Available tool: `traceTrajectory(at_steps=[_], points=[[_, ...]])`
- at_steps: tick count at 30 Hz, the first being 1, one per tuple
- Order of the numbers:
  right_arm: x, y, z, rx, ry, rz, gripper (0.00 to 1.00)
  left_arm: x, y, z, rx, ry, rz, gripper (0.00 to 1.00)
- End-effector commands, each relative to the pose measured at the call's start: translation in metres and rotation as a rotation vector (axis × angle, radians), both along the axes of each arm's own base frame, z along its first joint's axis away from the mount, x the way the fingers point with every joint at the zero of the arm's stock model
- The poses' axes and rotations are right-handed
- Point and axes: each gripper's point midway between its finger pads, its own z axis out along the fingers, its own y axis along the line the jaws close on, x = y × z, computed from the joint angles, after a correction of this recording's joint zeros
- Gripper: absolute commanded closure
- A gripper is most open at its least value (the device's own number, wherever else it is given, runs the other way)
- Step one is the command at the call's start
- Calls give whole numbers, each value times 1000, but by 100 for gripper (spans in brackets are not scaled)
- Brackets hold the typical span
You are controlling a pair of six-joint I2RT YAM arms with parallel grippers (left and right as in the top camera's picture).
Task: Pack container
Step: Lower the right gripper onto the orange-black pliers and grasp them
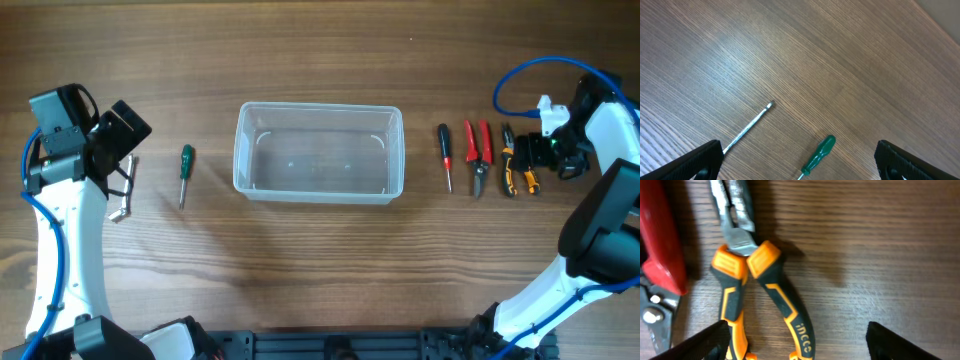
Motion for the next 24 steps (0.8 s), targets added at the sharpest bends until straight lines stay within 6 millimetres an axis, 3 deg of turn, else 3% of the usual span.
traceTrajectory(at_steps=[1, 6, 11, 16, 18, 24], points=[[3, 7, -3, 42, -16, 81, 22, 4, 5, 10, 20, -20, 5, 0], [2, 5, -10, 26, -24, 80, 21, 4, 5, 10, 20, -20, 5, 0], [-5, 3, -36, -10, -35, 77, 20, 4, 5, 10, 20, -20, 5, 0], [-3, 2, -36, -11, -42, 52, 24, 4, 5, 10, 20, -20, 5, 0], [5, -2, -35, -27, -75, 52, 14, 4, 5, 10, 20, -20, 5, 0], [14, -6, -33, -45, -112, 55, 13, 4, 5, 10, 20, -20, 5, 0]])
